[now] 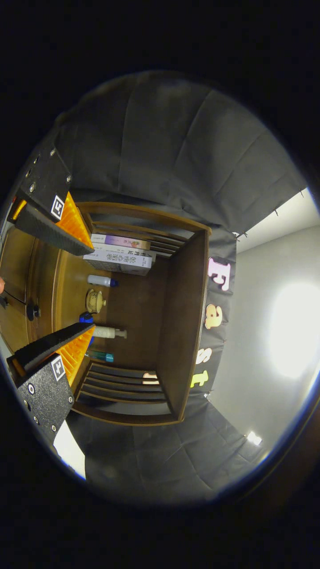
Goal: Pull open the drawer, take out the items inside it, and place them on the countertop above the cabinet.
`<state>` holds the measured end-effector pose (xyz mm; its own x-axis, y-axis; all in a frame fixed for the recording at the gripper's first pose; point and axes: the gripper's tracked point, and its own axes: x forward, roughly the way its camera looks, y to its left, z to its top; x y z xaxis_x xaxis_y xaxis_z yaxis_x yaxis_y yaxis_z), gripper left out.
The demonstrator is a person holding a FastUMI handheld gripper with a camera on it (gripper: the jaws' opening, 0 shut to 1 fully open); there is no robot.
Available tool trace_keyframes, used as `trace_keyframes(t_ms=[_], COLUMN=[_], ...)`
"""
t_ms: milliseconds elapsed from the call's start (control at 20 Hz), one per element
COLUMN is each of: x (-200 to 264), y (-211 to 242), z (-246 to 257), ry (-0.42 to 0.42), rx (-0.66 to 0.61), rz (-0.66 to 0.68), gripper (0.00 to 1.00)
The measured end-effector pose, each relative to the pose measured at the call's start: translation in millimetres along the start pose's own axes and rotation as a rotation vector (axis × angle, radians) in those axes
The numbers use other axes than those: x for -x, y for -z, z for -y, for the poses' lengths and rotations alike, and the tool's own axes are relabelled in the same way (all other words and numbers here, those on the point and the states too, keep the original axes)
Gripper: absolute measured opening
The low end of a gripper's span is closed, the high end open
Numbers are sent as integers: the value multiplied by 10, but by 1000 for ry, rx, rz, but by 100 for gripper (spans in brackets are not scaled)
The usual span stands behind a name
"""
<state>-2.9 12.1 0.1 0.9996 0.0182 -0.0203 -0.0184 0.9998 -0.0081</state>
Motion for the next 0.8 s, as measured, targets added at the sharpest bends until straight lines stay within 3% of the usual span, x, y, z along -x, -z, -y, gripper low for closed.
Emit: trace_keyframes(t_ms=[350,800], x=[-27,-310], y=[36,536], z=[-29,299], ry=[7,124], rx=[4,-47], rz=[-1,-91], gripper=[95,95])
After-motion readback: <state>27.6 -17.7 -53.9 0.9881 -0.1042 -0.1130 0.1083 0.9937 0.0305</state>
